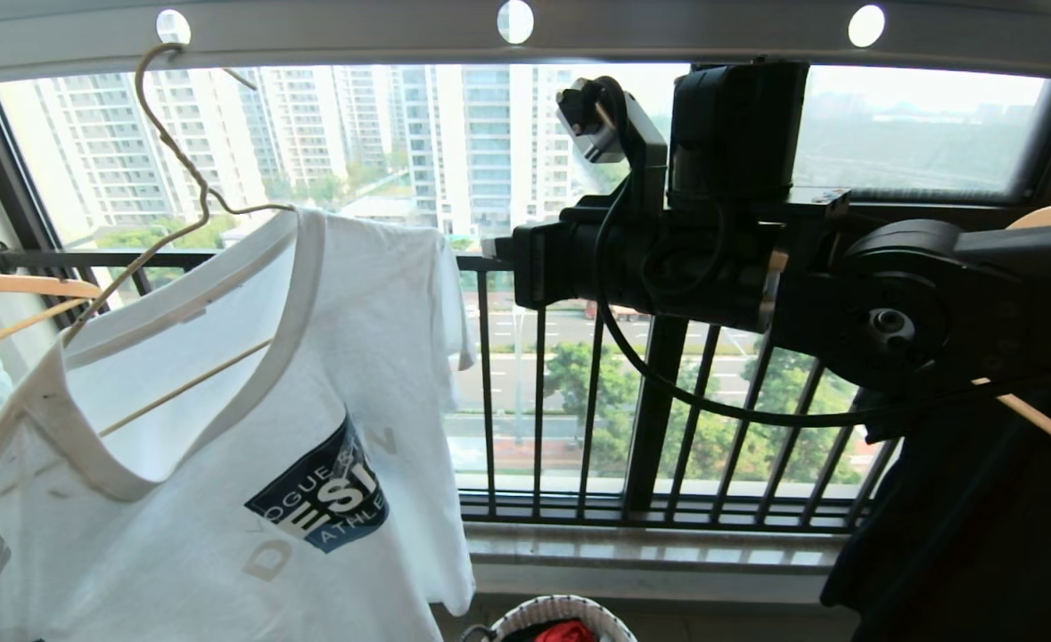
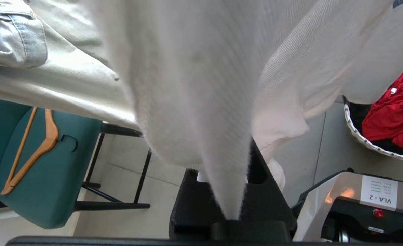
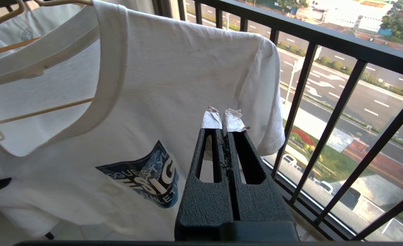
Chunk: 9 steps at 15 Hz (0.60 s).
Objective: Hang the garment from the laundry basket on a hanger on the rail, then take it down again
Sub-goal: Take the clothes off the clothes rack
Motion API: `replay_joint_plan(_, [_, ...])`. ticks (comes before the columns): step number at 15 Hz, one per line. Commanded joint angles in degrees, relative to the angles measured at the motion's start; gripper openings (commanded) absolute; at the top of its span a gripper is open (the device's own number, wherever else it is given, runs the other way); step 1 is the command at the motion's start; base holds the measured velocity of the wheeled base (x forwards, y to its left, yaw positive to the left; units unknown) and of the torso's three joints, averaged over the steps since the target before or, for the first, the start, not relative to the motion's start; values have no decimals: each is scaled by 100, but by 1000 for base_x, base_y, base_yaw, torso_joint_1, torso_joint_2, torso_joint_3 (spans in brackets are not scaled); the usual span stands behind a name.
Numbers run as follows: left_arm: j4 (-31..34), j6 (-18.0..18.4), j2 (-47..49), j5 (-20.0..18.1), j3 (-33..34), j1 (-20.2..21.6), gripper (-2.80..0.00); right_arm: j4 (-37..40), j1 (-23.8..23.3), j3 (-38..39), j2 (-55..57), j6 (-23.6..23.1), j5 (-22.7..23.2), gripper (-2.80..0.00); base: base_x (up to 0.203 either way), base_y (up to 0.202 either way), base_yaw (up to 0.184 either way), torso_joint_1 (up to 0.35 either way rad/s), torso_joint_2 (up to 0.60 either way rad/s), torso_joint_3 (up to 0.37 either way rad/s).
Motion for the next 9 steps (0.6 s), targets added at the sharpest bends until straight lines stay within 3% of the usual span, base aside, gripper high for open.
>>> replay_joint_plan(1, [8, 0, -346, 3, 8, -1, -280, -12, 2, -10, 24, 2, 3, -280, 0, 0, 0, 0, 0, 0])
replay_joint_plan(4, [19, 7, -682, -68, -355, -6, -280, -12, 2, -10, -11, 2, 3, -280, 0, 0, 0, 0, 0, 0])
replay_joint_plan(6, [39, 5, -936, -311, -614, -9, -280, -12, 2, -19, -37, 2, 3, -280, 0, 0, 0, 0, 0, 0])
replay_joint_plan(7, [56, 9, -1042, -364, -772, -9, 0, -19, 2, -19, -37, 2, 3, -280, 0, 0, 0, 0, 0, 0])
replay_joint_plan(9, [283, 13, -1104, -378, -977, -10, 0, -21, 11, -28, -28, 2, 3, -280, 0, 0, 0, 0, 0, 0])
